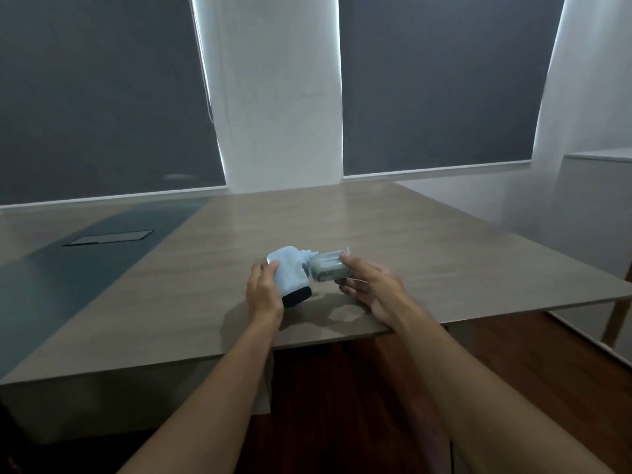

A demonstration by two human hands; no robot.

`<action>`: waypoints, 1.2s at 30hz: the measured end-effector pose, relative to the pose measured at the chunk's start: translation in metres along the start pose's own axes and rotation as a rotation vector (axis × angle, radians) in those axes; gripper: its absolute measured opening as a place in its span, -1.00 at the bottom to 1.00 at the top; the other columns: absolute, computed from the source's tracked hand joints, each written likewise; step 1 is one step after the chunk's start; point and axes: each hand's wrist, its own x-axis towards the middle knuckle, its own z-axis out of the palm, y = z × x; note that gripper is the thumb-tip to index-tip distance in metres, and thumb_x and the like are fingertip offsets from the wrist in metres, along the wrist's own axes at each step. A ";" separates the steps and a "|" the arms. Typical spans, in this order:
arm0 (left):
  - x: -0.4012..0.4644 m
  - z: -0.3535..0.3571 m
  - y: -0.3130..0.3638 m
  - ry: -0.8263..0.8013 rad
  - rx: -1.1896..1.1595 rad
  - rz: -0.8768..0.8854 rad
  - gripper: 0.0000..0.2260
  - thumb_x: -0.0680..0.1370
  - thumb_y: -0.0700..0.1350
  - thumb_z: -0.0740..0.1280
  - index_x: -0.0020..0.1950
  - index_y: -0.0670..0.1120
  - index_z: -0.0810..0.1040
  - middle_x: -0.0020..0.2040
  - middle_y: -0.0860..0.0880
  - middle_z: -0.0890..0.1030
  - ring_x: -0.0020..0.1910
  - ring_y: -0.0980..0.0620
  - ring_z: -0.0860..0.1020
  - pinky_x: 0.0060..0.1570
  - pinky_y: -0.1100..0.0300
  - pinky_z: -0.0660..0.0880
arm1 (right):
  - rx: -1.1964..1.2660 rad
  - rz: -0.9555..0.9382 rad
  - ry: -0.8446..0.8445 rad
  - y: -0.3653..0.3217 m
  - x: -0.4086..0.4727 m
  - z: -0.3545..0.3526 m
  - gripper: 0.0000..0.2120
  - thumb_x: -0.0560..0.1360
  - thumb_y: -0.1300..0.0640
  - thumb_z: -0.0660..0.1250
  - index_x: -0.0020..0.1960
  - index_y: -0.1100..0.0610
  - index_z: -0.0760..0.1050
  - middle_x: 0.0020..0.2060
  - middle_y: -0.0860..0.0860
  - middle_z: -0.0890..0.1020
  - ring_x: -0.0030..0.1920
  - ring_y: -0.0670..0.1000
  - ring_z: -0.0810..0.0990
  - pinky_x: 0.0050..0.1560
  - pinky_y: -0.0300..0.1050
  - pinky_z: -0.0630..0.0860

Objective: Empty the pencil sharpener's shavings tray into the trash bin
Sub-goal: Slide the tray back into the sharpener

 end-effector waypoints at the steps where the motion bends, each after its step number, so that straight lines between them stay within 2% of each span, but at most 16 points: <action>1: 0.001 0.001 0.000 -0.004 0.005 0.011 -0.84 0.37 0.05 0.23 -0.26 -0.02 0.46 -0.26 0.03 0.48 -0.20 -0.04 0.43 -0.11 0.07 0.36 | -0.016 -0.008 -0.016 0.000 0.002 0.001 -0.73 0.39 0.08 0.52 0.01 0.20 0.62 -0.14 0.15 0.72 -0.17 0.10 0.69 -0.15 -0.15 0.64; 7: -0.001 -0.001 -0.006 0.001 -0.007 0.050 -0.86 0.38 0.04 0.20 -0.28 0.00 0.42 -0.27 0.04 0.45 -0.24 0.00 0.41 -0.15 0.09 0.35 | -0.089 -0.036 -0.062 0.008 -0.001 -0.003 -0.66 0.35 0.05 0.54 0.05 0.20 0.64 -0.08 0.17 0.72 -0.13 0.10 0.70 -0.14 -0.15 0.61; 9: -0.002 -0.001 -0.006 -0.006 -0.004 0.057 -0.86 0.39 0.05 0.20 -0.28 0.00 0.42 -0.27 0.04 0.46 -0.23 -0.01 0.43 -0.14 0.09 0.38 | -0.119 -0.053 -0.070 0.009 -0.003 -0.001 -0.68 0.37 0.07 0.54 0.05 0.20 0.65 -0.10 0.15 0.72 -0.13 0.09 0.70 -0.07 -0.12 0.64; 11: -0.005 0.000 -0.004 -0.030 0.009 0.067 -0.88 0.39 0.04 0.19 -0.26 0.01 0.42 -0.26 0.05 0.47 -0.24 0.02 0.43 -0.23 0.16 0.39 | -0.137 -0.068 -0.078 0.008 -0.005 0.000 -0.64 0.36 0.07 0.54 0.09 0.22 0.64 -0.09 0.16 0.72 -0.12 0.09 0.70 0.00 -0.08 0.65; 16: -0.009 0.000 -0.003 -0.083 0.044 0.088 -0.90 0.39 0.03 0.20 -0.24 0.02 0.41 -0.24 0.05 0.48 -0.25 0.05 0.43 -0.25 0.17 0.35 | -0.190 -0.077 -0.078 0.011 -0.005 0.002 -0.50 0.25 0.06 0.61 0.10 0.25 0.57 0.02 0.23 0.70 -0.07 0.16 0.74 -0.10 -0.09 0.66; 21: -0.008 0.001 -0.004 -0.084 0.059 0.095 -0.84 0.40 0.04 0.20 -0.15 -0.03 0.44 -0.22 0.03 0.49 -0.23 0.03 0.45 -0.24 0.15 0.37 | -0.222 -0.085 -0.092 0.013 -0.003 0.002 -0.61 0.31 0.06 0.58 0.01 0.25 0.57 0.02 0.28 0.69 -0.05 0.19 0.73 -0.08 -0.05 0.67; 25: -0.008 0.001 -0.003 -0.086 0.095 0.104 -0.80 0.40 0.06 0.19 -0.12 -0.03 0.46 -0.21 0.03 0.50 -0.21 0.01 0.46 -0.21 0.13 0.38 | -0.291 -0.077 -0.134 0.014 -0.002 0.002 -0.65 0.41 -0.08 0.47 -0.04 0.21 0.65 -0.04 0.15 0.74 -0.05 0.10 0.72 0.01 -0.09 0.66; 28: -0.010 0.002 -0.004 -0.130 0.157 0.123 -0.66 0.42 0.08 0.17 0.06 -0.10 0.47 -0.11 -0.03 0.52 -0.18 0.02 0.47 -0.26 0.18 0.38 | -0.474 -0.063 -0.141 0.014 0.000 0.003 -0.42 0.31 -0.34 0.42 -0.04 0.16 0.72 -0.05 -0.01 0.76 -0.01 0.02 0.70 0.12 -0.06 0.63; 30: -0.010 0.002 -0.005 -0.130 0.171 0.129 -0.68 0.44 0.07 0.17 0.08 -0.09 0.46 -0.08 -0.04 0.51 -0.17 0.03 0.47 -0.27 0.19 0.37 | -0.536 -0.062 -0.163 0.014 0.002 0.002 -0.32 0.26 -0.45 0.37 -0.01 0.13 0.73 -0.01 -0.08 0.76 0.01 0.03 0.68 0.15 -0.05 0.62; 33: -0.009 0.002 -0.005 -0.119 0.175 0.136 -0.71 0.43 0.07 0.17 0.04 -0.05 0.46 -0.09 -0.02 0.52 -0.15 0.02 0.47 -0.25 0.19 0.37 | -0.553 -0.056 -0.185 0.012 0.002 0.002 -0.31 0.30 -0.46 0.31 0.03 0.11 0.73 0.03 -0.12 0.74 -0.01 0.05 0.66 0.15 -0.07 0.60; 36: -0.007 0.002 -0.008 -0.125 0.205 0.137 -0.70 0.45 0.08 0.18 0.08 -0.05 0.47 -0.07 -0.02 0.54 -0.10 -0.03 0.49 -0.21 0.17 0.39 | -0.537 -0.040 -0.159 0.014 0.004 0.002 -0.32 0.30 -0.48 0.29 -0.05 0.10 0.74 0.00 -0.09 0.75 -0.12 0.04 0.64 0.11 -0.05 0.63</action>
